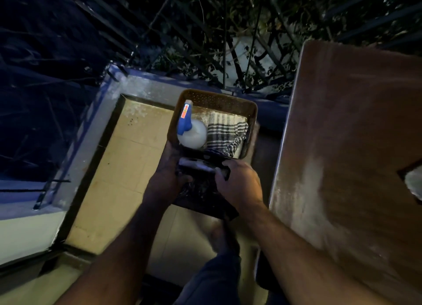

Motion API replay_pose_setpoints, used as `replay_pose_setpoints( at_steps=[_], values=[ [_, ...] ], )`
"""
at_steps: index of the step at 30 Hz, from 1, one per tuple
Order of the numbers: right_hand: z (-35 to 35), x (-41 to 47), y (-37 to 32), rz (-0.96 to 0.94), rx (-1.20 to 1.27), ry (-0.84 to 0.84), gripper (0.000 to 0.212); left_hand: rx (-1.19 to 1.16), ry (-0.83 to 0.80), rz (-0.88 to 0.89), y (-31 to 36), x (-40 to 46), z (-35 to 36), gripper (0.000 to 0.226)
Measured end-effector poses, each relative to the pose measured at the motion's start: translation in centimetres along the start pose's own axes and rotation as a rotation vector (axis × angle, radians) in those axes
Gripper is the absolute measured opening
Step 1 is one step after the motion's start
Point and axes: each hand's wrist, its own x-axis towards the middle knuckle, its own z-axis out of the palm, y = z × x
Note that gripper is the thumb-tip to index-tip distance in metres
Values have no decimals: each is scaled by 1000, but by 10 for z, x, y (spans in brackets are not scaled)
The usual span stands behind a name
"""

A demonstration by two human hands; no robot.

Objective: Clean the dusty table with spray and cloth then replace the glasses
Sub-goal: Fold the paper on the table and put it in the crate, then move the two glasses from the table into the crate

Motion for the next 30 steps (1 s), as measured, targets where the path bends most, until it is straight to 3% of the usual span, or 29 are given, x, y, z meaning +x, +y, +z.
replay_pose_setpoints(
  at_steps=[4, 10, 14, 22, 30],
  values=[
    [-39, -15, 3, -10, 24, 65, 19, 31, 95, 52, 46, -42, -6, 64],
    [-110, -25, 22, -36, 18, 124, 20, 237, 147, -6, 94, -71, 11, 56],
    [-159, -30, 42, -17, -12, 168, 25, 228, 224, 46, 143, -81, 19, 63],
    [-239, -43, 98, 51, -94, 229, 41, 285, 200, 203, 229, -82, 36, 69],
    [-326, -54, 176, 157, -291, 222, 57, 324, 57, 339, 335, -71, 84, 86]
  ],
)
